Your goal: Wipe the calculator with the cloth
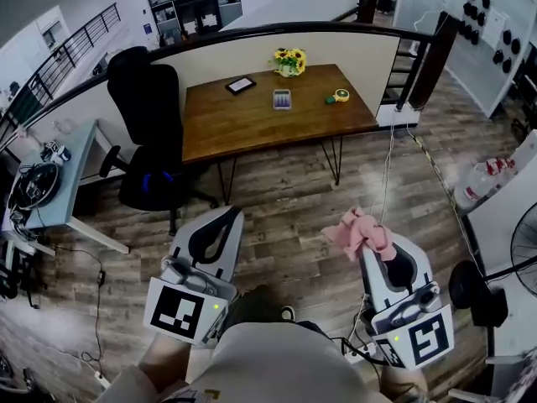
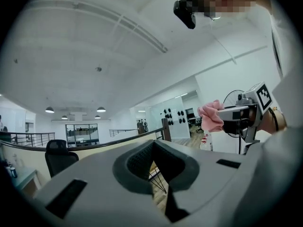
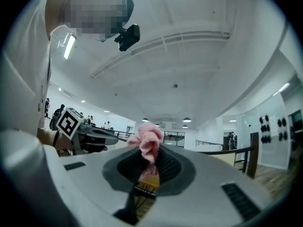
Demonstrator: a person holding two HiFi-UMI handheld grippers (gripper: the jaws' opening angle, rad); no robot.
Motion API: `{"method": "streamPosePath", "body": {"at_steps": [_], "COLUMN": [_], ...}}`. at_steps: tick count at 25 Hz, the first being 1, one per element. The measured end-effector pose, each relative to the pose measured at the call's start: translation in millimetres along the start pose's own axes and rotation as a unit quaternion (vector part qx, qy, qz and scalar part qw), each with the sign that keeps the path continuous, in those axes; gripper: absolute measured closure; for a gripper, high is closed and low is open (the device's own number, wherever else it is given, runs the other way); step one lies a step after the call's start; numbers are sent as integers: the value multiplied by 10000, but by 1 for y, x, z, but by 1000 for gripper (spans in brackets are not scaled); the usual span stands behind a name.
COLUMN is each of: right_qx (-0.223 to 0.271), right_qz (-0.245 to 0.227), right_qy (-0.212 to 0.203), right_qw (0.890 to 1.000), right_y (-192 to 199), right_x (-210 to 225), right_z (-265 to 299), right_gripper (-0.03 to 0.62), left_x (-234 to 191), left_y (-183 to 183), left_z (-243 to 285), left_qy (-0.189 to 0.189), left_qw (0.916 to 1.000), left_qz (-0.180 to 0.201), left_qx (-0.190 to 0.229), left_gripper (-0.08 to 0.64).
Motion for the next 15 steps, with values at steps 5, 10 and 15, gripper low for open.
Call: {"method": "streamPosePath", "body": {"at_steps": [5,10,15], "right_qx": [20,40,-25], "right_qz": [65,23,-18], "right_qy": [55,108,52], "right_qw": [10000,9999,10000], "right_y": [2,6,17], "right_x": [9,15,20], "right_z": [0,8,27], "right_gripper": [538,538,538], "left_x": [7,1,-9], "left_y": [-2,1,11], "left_z": [7,18,34], "left_qy": [88,146,167], "left_qw": [9999,9999,9999], "left_qz": [-40,1,-9], "left_qx": [-53,-37,3], "left_gripper": [557,557,557]}}
Point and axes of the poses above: the fingertips, and each gripper's own axes: z forward along the fingers, x to its right, y out of its underside, the point moved 6 cm from there along -z, backward along the fingers, and after that the axes turned 11 degrees about y, right-handed, at the moved point
